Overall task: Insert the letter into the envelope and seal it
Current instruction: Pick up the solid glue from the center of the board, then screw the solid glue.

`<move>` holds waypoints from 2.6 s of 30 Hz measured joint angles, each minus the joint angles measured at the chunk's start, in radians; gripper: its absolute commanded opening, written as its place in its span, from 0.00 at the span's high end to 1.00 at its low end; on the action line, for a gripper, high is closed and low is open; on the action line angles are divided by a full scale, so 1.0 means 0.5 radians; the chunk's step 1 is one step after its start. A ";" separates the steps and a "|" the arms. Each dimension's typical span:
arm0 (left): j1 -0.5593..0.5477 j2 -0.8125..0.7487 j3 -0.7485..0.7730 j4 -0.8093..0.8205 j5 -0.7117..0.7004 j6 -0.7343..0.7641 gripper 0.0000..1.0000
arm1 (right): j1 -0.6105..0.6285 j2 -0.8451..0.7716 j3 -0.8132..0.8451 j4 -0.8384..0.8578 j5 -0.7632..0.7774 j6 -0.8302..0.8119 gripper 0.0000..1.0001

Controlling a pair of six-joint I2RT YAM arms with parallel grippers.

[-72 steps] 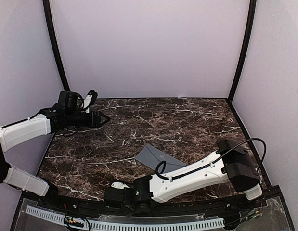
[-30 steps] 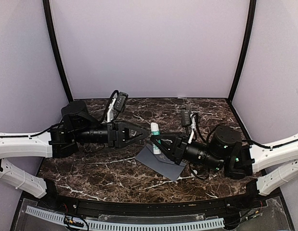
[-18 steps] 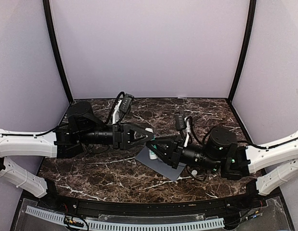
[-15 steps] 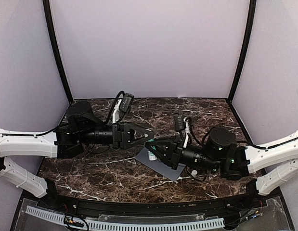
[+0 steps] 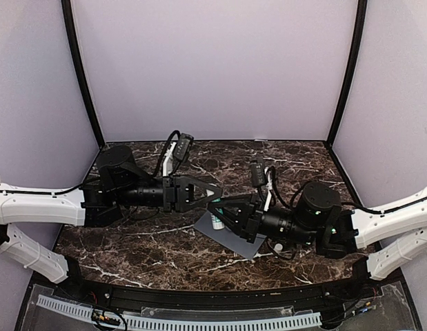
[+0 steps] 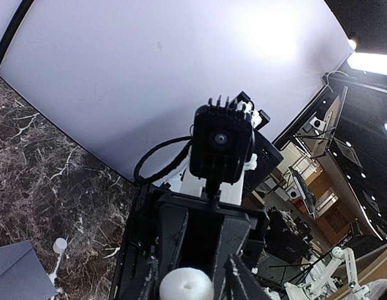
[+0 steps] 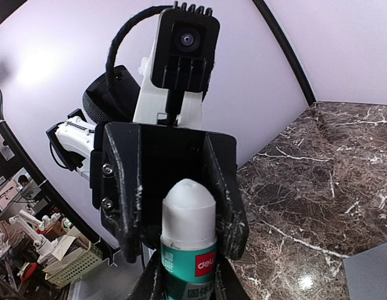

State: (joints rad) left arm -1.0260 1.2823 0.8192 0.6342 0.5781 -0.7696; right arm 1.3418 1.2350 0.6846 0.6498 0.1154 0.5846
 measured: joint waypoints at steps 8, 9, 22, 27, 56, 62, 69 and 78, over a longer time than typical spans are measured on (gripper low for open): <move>0.001 0.011 0.001 0.016 -0.021 0.004 0.92 | 0.002 -0.007 -0.001 0.015 -0.004 0.029 0.86; 0.001 0.011 0.001 0.019 -0.021 0.003 0.93 | 0.002 -0.008 -0.002 0.015 -0.005 0.031 0.82; -0.027 -0.041 0.001 0.002 -0.160 0.033 1.00 | -0.003 -0.080 -0.098 0.011 0.023 0.082 0.32; -0.027 -0.105 0.010 0.000 -0.259 0.072 1.00 | -0.009 -0.096 -0.121 0.007 -0.117 0.090 0.36; -0.028 -0.085 0.025 -0.018 -0.181 0.034 0.93 | -0.014 -0.031 -0.080 0.062 -0.281 0.076 0.83; -0.028 -0.076 0.034 -0.018 -0.143 0.033 0.48 | -0.014 -0.031 -0.080 0.063 -0.273 0.069 0.87; -0.031 -0.031 0.034 -0.021 -0.018 0.034 0.50 | -0.019 -0.032 -0.080 0.067 -0.220 0.069 0.88; -0.029 -0.021 0.025 0.019 -0.011 0.002 0.86 | -0.021 -0.036 -0.080 0.129 -0.227 0.075 0.89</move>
State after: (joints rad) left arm -1.0405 1.2716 0.8318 0.6437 0.5728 -0.7689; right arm 1.3315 1.2171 0.6445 0.7143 0.0021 0.6220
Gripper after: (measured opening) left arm 0.254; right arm 0.195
